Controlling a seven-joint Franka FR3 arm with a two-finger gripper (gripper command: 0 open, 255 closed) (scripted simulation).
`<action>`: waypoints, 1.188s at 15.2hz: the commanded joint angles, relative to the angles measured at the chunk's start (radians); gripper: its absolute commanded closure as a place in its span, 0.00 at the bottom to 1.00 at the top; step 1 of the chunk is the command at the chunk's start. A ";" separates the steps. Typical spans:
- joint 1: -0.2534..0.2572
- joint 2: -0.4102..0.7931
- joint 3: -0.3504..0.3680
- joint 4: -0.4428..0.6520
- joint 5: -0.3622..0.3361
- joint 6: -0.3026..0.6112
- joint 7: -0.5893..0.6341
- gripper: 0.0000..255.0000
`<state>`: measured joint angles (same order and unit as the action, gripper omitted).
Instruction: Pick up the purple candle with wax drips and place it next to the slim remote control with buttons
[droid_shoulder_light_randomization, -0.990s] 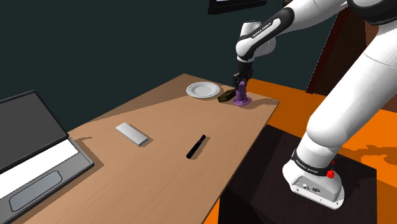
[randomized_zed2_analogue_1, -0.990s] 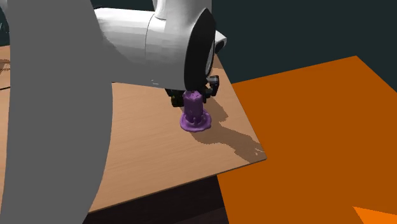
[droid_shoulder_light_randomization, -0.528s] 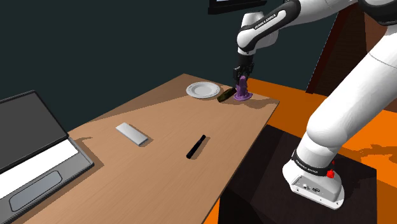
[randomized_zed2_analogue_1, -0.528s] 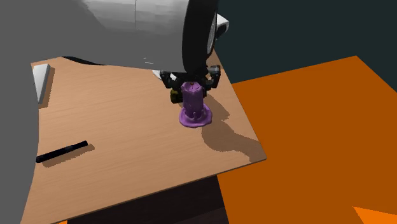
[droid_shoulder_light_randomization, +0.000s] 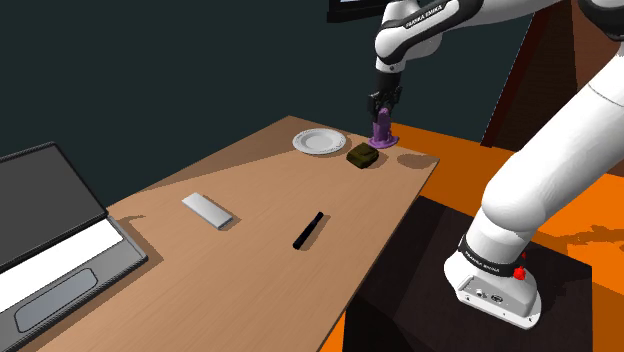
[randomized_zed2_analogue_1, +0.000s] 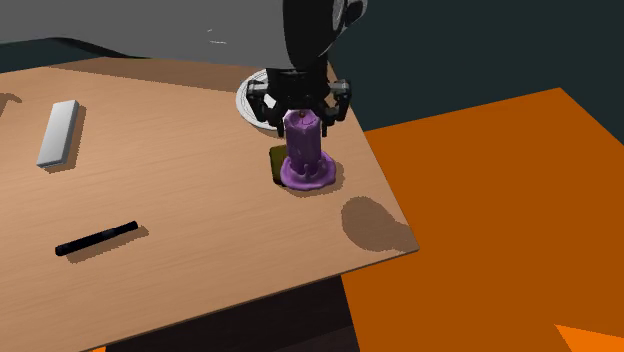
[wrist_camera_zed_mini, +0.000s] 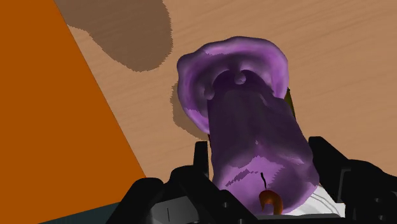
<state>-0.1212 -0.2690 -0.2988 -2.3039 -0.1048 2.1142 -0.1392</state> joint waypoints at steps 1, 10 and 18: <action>0.001 -0.010 0.004 0.020 -0.001 -0.029 0.003 1.00; 0.003 -0.036 0.013 0.117 -0.001 -0.153 0.004 1.00; 0.006 -0.044 0.020 0.218 0.002 -0.261 0.002 1.00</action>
<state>-0.1159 -0.3096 -0.2800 -2.0973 -0.1021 1.8676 -0.1374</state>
